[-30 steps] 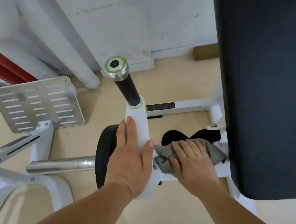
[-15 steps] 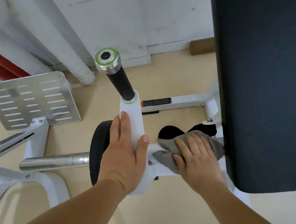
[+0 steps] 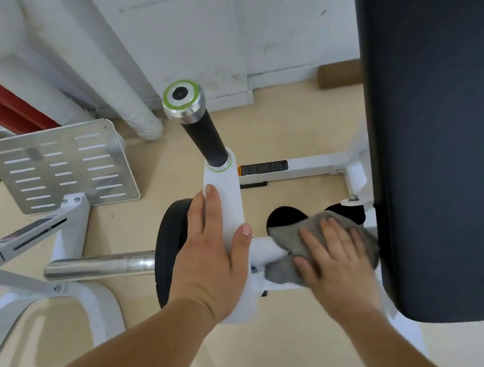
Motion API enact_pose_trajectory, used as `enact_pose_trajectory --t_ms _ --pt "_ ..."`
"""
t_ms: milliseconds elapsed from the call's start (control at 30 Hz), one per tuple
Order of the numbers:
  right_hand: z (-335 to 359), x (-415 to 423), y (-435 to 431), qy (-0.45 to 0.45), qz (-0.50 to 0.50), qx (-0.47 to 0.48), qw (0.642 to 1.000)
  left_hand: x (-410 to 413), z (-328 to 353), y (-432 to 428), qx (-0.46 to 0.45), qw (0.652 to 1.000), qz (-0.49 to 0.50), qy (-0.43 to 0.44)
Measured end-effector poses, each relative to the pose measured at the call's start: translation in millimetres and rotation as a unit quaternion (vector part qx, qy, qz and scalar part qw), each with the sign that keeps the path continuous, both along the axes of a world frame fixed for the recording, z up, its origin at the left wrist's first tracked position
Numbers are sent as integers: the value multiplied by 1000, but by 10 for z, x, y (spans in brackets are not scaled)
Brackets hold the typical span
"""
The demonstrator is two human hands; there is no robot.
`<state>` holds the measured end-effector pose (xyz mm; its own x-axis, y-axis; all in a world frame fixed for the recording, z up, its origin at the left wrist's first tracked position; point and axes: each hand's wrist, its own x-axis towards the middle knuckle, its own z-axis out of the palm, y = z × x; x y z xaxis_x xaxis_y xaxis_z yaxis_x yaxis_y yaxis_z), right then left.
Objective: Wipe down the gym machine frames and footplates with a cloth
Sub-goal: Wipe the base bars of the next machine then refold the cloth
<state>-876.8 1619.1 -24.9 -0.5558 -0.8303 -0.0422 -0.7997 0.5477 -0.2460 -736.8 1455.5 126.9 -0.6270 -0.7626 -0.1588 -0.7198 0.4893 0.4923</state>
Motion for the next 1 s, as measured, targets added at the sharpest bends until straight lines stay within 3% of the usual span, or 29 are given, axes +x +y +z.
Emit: enact_pose_trajectory --t_ms 233,367,467,567,700,867,1000 --pt "84 299 -245 -38 -95 -6 995 -8 30 7 11 1000 4 1" --pt "116 454 -644 -30 -15 -33 999 -12 18 -3 4 1000 5 6" --pt "145 136 -640 -49 41 15 998 -6 15 -10 0 1000 3 4" --pt "122 -177 -568 -60 7 42 997 8 -3 -15 1 1000 4 8" --pt "142 -50 -618 -22 -35 5 999 1 -15 -15 -6 1000 4 7" --pt "50 412 -412 -39 -3 -85 996 -8 -13 -14 -12 1000 4 3" --pt "-44 226 -368 -3 67 -65 996 6 -12 -15 -8 1000 3 1"
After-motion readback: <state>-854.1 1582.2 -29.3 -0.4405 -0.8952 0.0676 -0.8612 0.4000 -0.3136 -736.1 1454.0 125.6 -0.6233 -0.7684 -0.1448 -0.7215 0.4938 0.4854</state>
